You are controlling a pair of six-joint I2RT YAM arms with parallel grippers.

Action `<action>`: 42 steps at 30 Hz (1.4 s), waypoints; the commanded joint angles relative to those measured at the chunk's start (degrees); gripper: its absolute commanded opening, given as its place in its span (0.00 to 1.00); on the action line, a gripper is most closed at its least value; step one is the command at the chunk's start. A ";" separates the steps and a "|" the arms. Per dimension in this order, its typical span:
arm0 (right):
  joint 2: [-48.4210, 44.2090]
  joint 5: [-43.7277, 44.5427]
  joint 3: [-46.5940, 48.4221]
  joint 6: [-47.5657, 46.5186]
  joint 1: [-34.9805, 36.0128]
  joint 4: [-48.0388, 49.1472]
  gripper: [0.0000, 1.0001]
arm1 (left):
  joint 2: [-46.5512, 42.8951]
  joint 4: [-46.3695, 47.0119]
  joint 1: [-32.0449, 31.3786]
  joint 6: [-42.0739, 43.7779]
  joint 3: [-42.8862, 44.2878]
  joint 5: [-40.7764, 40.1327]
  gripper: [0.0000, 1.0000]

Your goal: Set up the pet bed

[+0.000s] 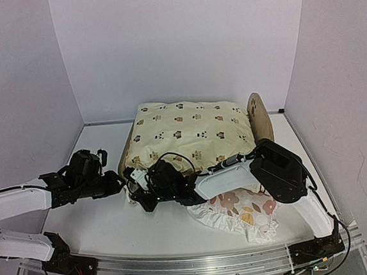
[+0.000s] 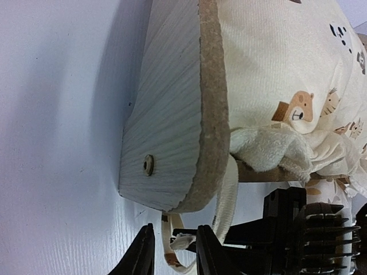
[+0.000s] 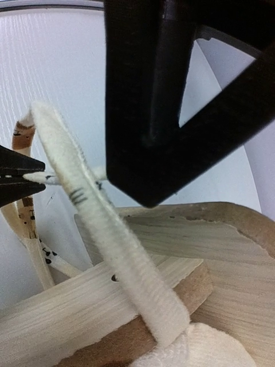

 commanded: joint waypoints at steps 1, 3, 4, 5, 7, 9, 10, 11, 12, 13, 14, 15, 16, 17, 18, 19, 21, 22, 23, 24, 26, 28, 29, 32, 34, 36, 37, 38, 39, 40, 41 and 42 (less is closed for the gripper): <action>-2.49 -0.61 0.51 0.43 0.06 2.00 0.00 | 0.75 5.67 0.54 0.48 -0.66 3.23 0.26; -2.48 -0.70 0.52 0.48 0.03 2.00 0.00 | 1.43 6.24 0.59 0.44 -0.69 4.52 0.26; -2.50 -0.70 0.56 0.48 0.10 2.00 0.00 | 1.60 6.44 0.63 0.33 -0.70 4.75 0.26; -2.50 -0.70 0.56 0.45 0.08 2.03 0.00 | 1.70 6.56 0.58 0.29 -0.75 4.80 0.25; -2.50 -0.62 0.56 0.46 0.05 2.04 0.00 | 1.72 6.62 0.64 0.08 -0.86 4.80 0.24; -2.50 -0.66 0.54 0.47 0.11 2.09 0.00 | 1.42 6.57 0.65 0.11 -0.94 4.84 0.23; -2.54 -0.66 0.52 0.48 0.09 2.09 0.00 | 1.40 6.52 0.67 0.15 -0.91 4.89 0.22; -2.58 -0.69 0.55 0.48 0.08 2.09 0.00 | 1.34 6.42 0.66 0.20 -0.83 4.87 0.22; -2.59 -0.68 0.52 0.48 0.04 2.09 0.00 | 1.36 6.36 0.65 0.18 -0.80 4.82 0.20; -2.59 -0.71 0.57 0.49 0.03 2.10 0.00 | 1.39 6.39 0.67 0.17 -0.87 4.85 0.17; -2.59 -0.76 0.61 0.53 0.03 2.13 0.00 | 1.43 6.44 0.65 0.20 -0.93 4.84 0.13; -2.59 -0.80 0.63 0.57 0.04 2.16 0.00 | 1.44 6.49 0.63 0.21 -1.02 4.82 0.08; -2.60 -0.82 0.60 0.64 0.08 2.17 0.00 | 1.38 6.57 0.63 0.20 -1.18 4.74 0.02; -2.65 -0.86 0.57 0.66 0.05 2.18 0.00 | 1.28 6.66 0.67 0.14 -1.32 4.62 0.00; -2.67 -0.85 0.54 0.66 0.08 2.18 0.00 | 1.09 6.73 0.64 0.13 -1.41 4.50 0.00; -2.68 -0.81 0.47 0.65 0.07 2.18 0.00 | 0.88 6.71 0.63 0.15 -1.47 4.34 0.00; -2.90 -0.57 0.05 0.72 0.03 2.18 0.01 | 0.46 6.22 0.63 0.31 -1.49 3.83 0.00; -3.28 -0.32 -0.44 0.48 0.05 2.13 0.05 | 0.19 5.89 0.66 0.37 -1.49 3.53 0.00; -3.84 0.14 -1.18 -0.18 0.06 2.00 0.13 | -0.13 5.56 0.67 0.42 -1.49 3.31 0.00; -4.59 1.02 -2.10 -1.26 0.10 1.77 0.20 | -0.43 5.25 0.65 0.43 -1.50 3.32 0.00; -6.89 3.54 -4.54 -3.80 0.06 1.14 0.31 | -1.08 4.52 0.67 0.49 -1.64 2.18 0.00; -9.13 5.19 -6.82 -6.52 0.02 -0.42 0.37 | -1.75 3.90 0.64 0.61 -1.68 0.92 0.00; -10.22 5.76 -7.68 -7.50 -0.02 -1.97 0.39 | -2.12 3.56 0.62 0.69 -1.73 0.61 0.00; -11.53 8.12 -7.94 -9.32 -0.01 -7.00 0.41 | -2.51 3.12 0.63 1.00 -1.61 -0.16 0.00; -11.37 8.52 -8.00 -9.99 0.00 -8.23 0.41 | -2.27 2.71 0.67 1.24 -1.27 -0.62 0.00; -10.50 8.44 -7.41 -11.09 -0.01 -9.34 0.41 | -2.20 2.00 0.65 1.49 -1.01 -1.27 0.00; -9.98 8.50 -6.81 -11.84 -0.04 -10.03 0.41 | -2.25 1.59 0.66 1.60 -0.74 -1.86 0.00; -9.30 8.72 -5.91 -12.73 -0.05 -10.83 0.41 | -2.48 0.77 0.66 1.59 -0.49 -2.58 0.00; -8.57 9.02 -4.95 -13.62 -0.05 -11.65 0.42 | -2.79 -0.17 0.64 1.55 -0.28 -3.29 0.00; -7.93 9.49 -4.20 -14.30 -0.01 -12.30 0.42 | -3.40 -1.04 0.64 1.52 -0.01 -4.20 0.00; -7.30 9.75 -3.34 -14.80 -0.01 -13.06 0.42 | -3.94 -1.99 0.67 1.46 0.25 -5.29 0.00; -6.78 9.78 -2.60 -15.26 -0.02 -13.55 0.42 | -4.51 -2.98 0.67 1.39 0.55 -6.36 0.00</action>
